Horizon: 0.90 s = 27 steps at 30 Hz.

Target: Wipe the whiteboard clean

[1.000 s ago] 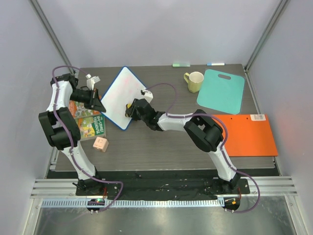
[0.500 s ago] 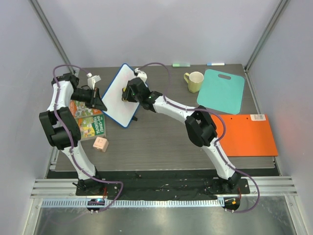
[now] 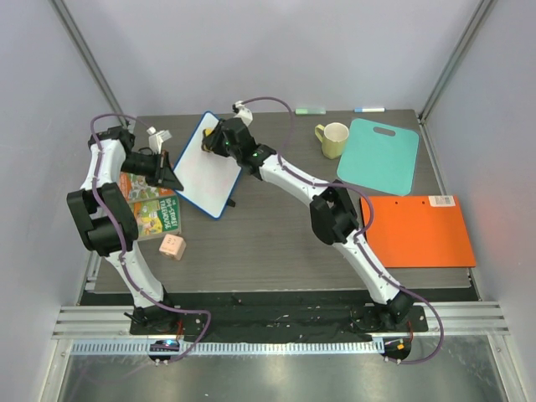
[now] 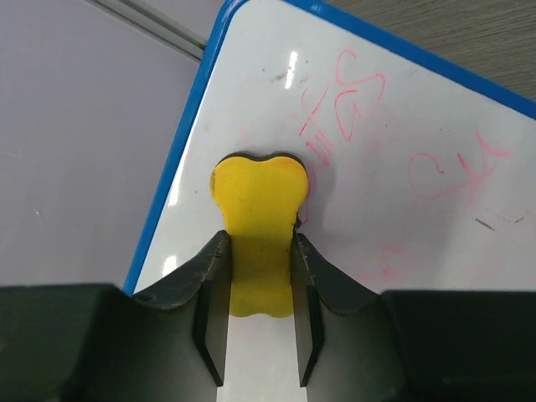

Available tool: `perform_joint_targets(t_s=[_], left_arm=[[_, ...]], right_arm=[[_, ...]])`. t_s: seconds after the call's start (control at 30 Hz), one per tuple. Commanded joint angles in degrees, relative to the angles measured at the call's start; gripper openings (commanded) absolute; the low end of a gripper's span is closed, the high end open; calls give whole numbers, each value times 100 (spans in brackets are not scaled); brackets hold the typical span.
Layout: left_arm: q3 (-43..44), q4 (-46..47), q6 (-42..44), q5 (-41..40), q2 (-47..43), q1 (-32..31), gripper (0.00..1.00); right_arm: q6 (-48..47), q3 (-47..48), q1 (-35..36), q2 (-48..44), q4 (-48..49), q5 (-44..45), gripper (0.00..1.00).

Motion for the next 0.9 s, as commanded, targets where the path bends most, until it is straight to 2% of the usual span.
perform_joint_targets(t_s=[0.0, 0.17, 0.4, 0.57, 0.67, 0.87], left_arm=[[-169, -1055, 1197, -150, -114, -442, 0], [-151, -1055, 1206, -133, -140, -442, 0], [-239, -1020, 1215, -177, -193, -442, 0], [-256, -1020, 1215, -107, -167, -442, 0], [-256, -1011, 1232, -98, -158, -442, 0], [-292, -1028, 1259, -142, -202, -433, 0]], right_arm=[[526, -138, -206, 549, 217, 52, 1], [605, -1245, -285, 285, 226, 403, 1], [386, -1730, -417, 92, -713, 606, 1], [176, -2372, -364, -84, -374, 308, 1], [17, -2321, -198, -120, 13, -149, 1], [-309, -1820, 233, -303, 470, -484, 1]])
